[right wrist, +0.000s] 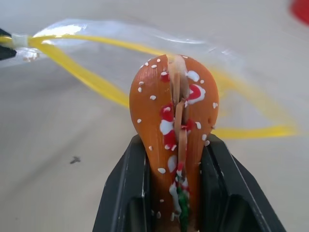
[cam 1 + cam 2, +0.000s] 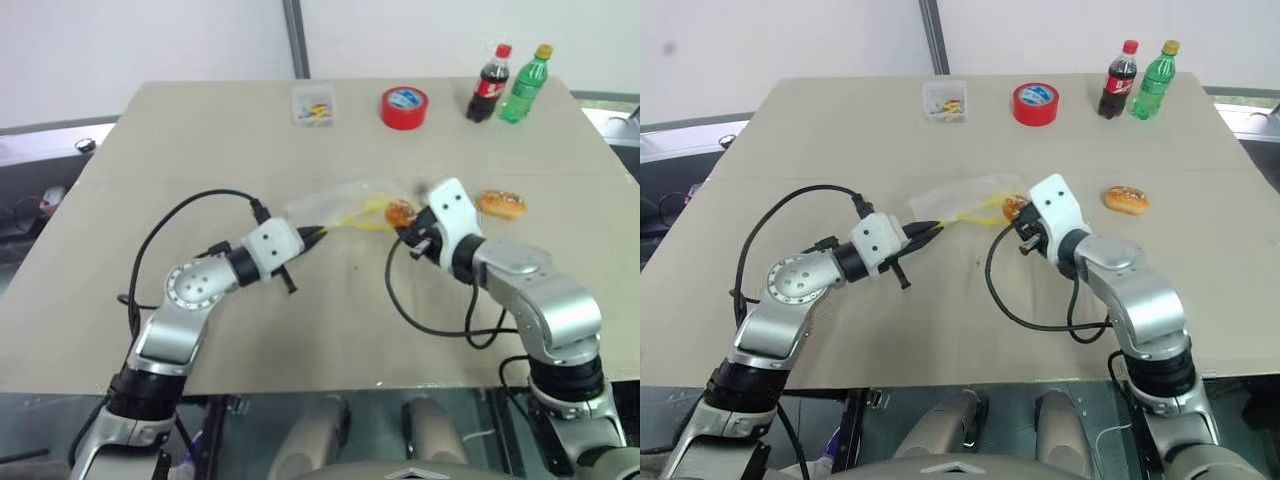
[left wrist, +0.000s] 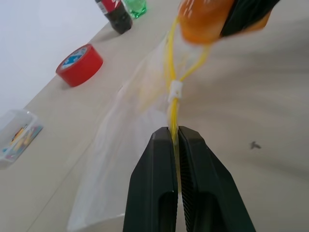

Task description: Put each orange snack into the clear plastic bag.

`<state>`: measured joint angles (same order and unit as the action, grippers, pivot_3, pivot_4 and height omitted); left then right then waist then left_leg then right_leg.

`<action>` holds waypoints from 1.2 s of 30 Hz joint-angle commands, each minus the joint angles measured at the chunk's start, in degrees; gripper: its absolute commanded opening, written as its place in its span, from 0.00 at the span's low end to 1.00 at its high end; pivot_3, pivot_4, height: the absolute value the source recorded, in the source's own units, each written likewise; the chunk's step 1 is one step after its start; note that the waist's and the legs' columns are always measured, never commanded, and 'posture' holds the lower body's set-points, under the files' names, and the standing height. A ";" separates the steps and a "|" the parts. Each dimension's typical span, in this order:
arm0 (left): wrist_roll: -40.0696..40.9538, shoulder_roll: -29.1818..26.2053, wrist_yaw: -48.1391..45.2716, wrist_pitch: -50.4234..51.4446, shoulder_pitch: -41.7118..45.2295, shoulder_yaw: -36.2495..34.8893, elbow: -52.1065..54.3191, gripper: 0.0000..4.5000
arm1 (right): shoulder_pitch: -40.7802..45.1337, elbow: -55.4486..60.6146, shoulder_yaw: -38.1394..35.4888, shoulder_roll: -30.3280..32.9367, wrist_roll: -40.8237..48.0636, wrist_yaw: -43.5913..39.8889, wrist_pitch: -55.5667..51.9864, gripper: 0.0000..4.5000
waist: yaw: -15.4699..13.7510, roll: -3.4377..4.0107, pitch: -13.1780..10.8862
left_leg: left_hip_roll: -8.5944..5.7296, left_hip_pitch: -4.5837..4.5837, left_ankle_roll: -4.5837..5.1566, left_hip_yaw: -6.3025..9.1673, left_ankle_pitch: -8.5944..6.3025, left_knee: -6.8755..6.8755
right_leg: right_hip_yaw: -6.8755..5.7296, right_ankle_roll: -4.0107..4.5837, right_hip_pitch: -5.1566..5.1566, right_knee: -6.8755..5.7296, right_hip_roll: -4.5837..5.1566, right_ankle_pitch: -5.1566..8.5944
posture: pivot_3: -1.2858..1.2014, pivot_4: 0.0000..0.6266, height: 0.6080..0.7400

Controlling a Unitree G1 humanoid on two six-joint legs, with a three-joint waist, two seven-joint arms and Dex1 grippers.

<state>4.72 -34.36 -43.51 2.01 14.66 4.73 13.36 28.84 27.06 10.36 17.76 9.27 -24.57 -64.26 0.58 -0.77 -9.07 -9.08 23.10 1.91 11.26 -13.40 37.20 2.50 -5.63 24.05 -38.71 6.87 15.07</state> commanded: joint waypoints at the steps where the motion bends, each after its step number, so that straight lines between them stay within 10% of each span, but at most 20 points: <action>1: 2.28 0.09 -1.17 -0.78 -1.17 -0.21 5.30 0.00 | 2.54 -4.57 3.18 -0.27 -0.94 -0.02 4.46 0.24 | 0.13 0.00 0.00 | 0.01 -0.01 0.00 0.00 0.00 0.00 | 0.00 0.00 0.00 -0.01 0.00 0.00 | 0.52 0.24 0.77; 15: 3.65 -2.67 -4.58 2.52 -7.26 -0.04 9.28 0.00 | 8.67 -26.33 -8.44 -17.36 6.04 4.08 13.83 0.24 | 0.34 0.06 -0.03 | 0.11 -0.17 -0.02 -0.06 0.00 -0.06 | 0.08 0.04 0.01 -0.10 -0.22 -0.01 | 0.52 0.24 0.77; 18: 4.54 -1.57 -2.91 4.09 -6.87 -1.26 8.92 0.00 | 9.03 -31.80 -3.14 -13.88 0.62 2.66 22.96 0.29 | 0.48 0.07 -0.03 | 0.11 -0.17 -0.02 -0.07 0.00 -0.07 | 0.10 0.04 0.02 -0.12 -0.22 -0.01 | 0.52 0.24 0.77; 24: 6.53 1.21 2.98 13.76 -1.43 -4.27 6.28 0.00 | 5.64 -22.88 -2.31 -7.91 1.37 -2.20 27.27 0.87 | 0.43 0.07 -0.03 | 0.13 -0.15 -0.02 -0.07 0.00 -0.06 | 0.10 0.03 0.02 -0.14 -0.24 -0.01 | 0.52 0.24 0.77; 34: 5.52 4.23 8.27 19.28 3.43 -5.19 2.06 0.00 | -1.37 -10.03 -9.85 8.91 7.87 -13.08 29.29 0.87 | 0.40 0.04 -0.03 | 0.12 -0.11 -0.01 -0.08 -0.01 -0.01 | 0.10 0.02 0.00 -0.10 -0.20 -0.01 | 0.52 0.24 0.77; 36: 5.49 4.06 8.12 19.20 4.11 -5.31 1.21 0.00 | -0.84 -15.85 -10.51 14.52 1.51 -11.49 36.10 1.00 | 0.14 0.04 -0.03 | 0.15 -0.13 -0.01 -0.07 -0.01 -0.01 | 0.07 0.02 -0.02 -0.12 -0.20 -0.01 | 0.52 0.24 0.77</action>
<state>10.26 -29.81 -35.81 21.72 17.94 0.51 14.32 26.95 12.93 2.21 30.79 14.18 -36.96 -32.43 0.72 -0.73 -9.10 -8.94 22.97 1.90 11.19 -13.41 37.20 2.56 -5.61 24.02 -38.82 6.68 15.06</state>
